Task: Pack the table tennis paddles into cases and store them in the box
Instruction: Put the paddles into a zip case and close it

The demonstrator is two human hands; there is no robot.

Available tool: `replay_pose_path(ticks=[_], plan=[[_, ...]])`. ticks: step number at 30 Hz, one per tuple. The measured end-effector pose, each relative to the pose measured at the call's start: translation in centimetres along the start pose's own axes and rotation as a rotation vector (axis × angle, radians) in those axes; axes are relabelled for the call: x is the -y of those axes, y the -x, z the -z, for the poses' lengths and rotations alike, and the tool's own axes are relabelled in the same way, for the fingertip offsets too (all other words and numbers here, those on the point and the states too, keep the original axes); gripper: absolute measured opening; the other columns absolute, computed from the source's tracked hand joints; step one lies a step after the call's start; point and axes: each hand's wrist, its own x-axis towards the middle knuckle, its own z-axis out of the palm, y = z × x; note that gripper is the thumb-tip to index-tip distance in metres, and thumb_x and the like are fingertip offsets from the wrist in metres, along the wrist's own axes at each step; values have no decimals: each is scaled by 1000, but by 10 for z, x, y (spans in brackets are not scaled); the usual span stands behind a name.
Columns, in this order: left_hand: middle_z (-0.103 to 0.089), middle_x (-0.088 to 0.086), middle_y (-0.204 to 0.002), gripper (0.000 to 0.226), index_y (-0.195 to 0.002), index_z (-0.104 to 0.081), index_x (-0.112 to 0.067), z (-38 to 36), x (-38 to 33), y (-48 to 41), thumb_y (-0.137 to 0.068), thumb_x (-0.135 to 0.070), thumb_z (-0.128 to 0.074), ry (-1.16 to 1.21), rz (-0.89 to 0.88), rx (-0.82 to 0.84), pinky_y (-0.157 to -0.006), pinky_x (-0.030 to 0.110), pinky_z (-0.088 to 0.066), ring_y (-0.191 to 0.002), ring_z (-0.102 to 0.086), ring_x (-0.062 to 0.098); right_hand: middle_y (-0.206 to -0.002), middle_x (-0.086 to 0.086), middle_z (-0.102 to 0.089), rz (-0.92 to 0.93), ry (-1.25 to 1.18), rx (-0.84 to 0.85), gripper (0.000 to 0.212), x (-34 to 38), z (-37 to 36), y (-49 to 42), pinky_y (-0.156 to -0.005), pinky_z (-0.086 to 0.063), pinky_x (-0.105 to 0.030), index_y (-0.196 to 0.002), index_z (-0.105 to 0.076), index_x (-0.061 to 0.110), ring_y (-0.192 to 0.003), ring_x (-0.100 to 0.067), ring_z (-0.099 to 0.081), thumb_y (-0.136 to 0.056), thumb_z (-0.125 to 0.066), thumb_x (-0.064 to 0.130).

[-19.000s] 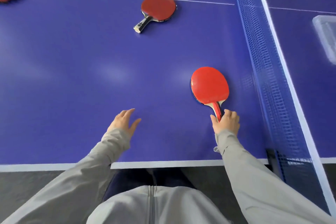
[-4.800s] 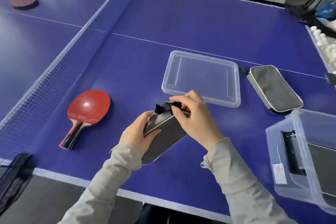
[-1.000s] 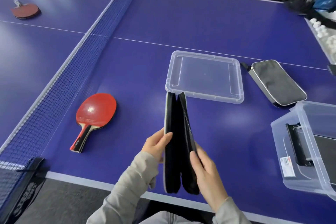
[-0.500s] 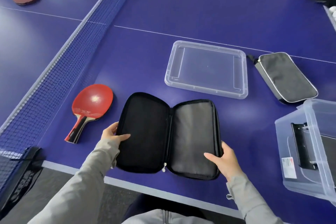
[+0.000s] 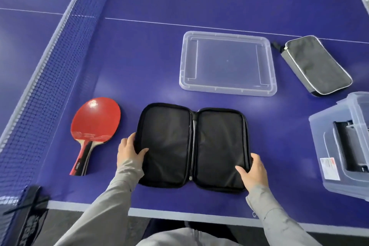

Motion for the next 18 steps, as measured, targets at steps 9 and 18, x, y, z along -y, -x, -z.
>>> replay_pose_path(ticks=[9, 18], plan=[[-50, 14, -132, 71, -132, -50, -9, 22, 30, 20, -71, -28, -81, -233, -148, -191, -92, 52, -36, -121, -45, 37, -119, -17, -48, 149, 196, -72, 72, 4, 0, 10, -94, -43, -44, -144, -36, 13, -115, -32, -44, -81, -72, 16], [-53, 22, -122, 68, -126, -51, -6, 84, 100, -5, -72, -37, -78, -178, 292, -248, -96, 56, -36, -116, -43, 43, -128, -22, -44, 61, 216, -67, 75, 13, -1, 12, -99, -39, -46, -145, -33, 9, -121, -39, -42, -80, -72, 12]])
